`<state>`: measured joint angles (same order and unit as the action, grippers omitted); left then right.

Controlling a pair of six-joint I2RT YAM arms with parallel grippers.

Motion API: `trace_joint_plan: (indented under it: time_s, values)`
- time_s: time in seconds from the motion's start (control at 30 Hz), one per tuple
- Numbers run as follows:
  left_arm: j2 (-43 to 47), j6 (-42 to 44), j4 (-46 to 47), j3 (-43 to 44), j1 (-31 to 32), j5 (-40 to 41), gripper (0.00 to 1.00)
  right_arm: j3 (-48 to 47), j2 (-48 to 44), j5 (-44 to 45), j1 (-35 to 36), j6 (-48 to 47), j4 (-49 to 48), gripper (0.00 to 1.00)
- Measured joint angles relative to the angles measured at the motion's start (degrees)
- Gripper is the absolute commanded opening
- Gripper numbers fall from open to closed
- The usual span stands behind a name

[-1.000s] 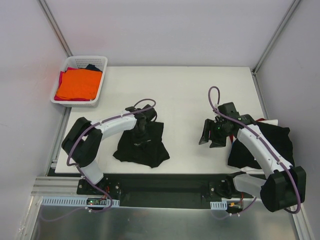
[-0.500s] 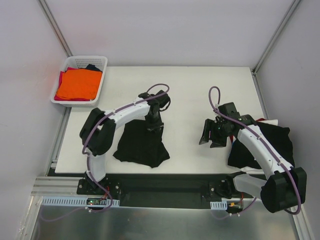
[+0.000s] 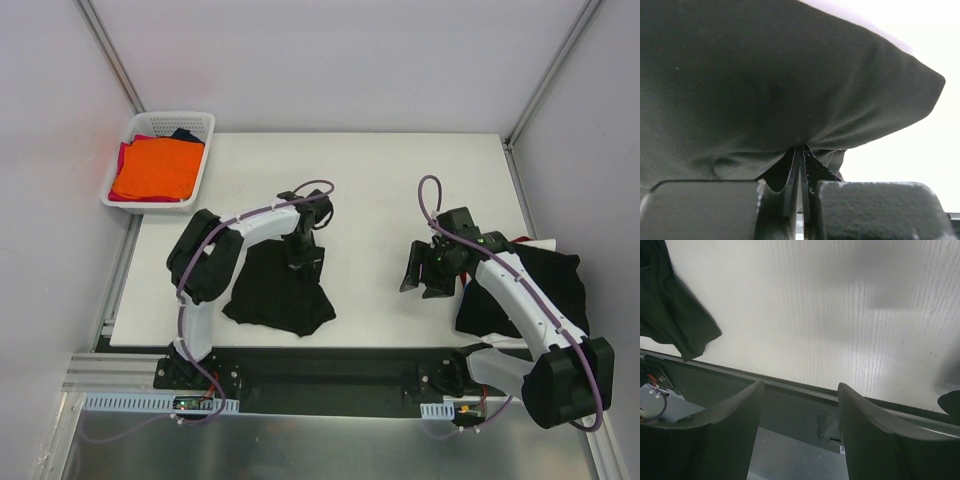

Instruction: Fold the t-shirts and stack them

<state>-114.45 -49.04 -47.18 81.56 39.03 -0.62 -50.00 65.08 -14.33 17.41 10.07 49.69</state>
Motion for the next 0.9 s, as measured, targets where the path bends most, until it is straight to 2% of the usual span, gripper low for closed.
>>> trace_joint_plan:
  time_s: [0.5,0.57,0.6,0.63,0.67,0.73,0.77,0.8,0.9]
  values:
    - [4.6,1.3,0.1,-6.9,-6.1,-0.3,0.00,0.6,-0.3,0.0,0.0,0.2,-0.2,0.64]
    - [5.0,1.6,0.2,-7.5,-6.5,-0.3,0.00,0.7,-0.5,0.0,0.0,0.2,0.0,0.68]
    - [5.2,1.7,0.2,-7.7,-6.5,-0.3,0.08,0.7,-0.6,0.0,0.0,0.2,0.0,0.80]
    - [5.5,1.7,0.2,-8.0,-6.5,-0.2,0.19,0.7,-0.8,0.0,0.0,0.2,0.0,0.88]
    - [5.9,1.9,0.1,-8.2,-6.5,-0.1,0.48,0.7,-1.0,0.0,0.0,0.0,0.3,0.96]
    - [7.3,2.1,-0.2,-8.2,-6.5,0.2,0.73,0.3,-1.8,0.0,0.0,0.3,1.1,0.96]
    - [8.5,1.8,-0.4,-8.2,-6.5,0.5,0.90,-0.3,-2.4,0.0,0.0,0.3,1.5,0.96]
    - [10.1,1.9,-0.6,-7.9,-6.5,0.7,0.97,-1.2,-3.1,-0.3,0.0,0.2,2.0,0.96]
    - [15.1,1.6,-2.1,-3.7,-6.5,0.9,0.99,-5.9,-4.4,-2.2,-0.3,0.2,2.6,0.96]
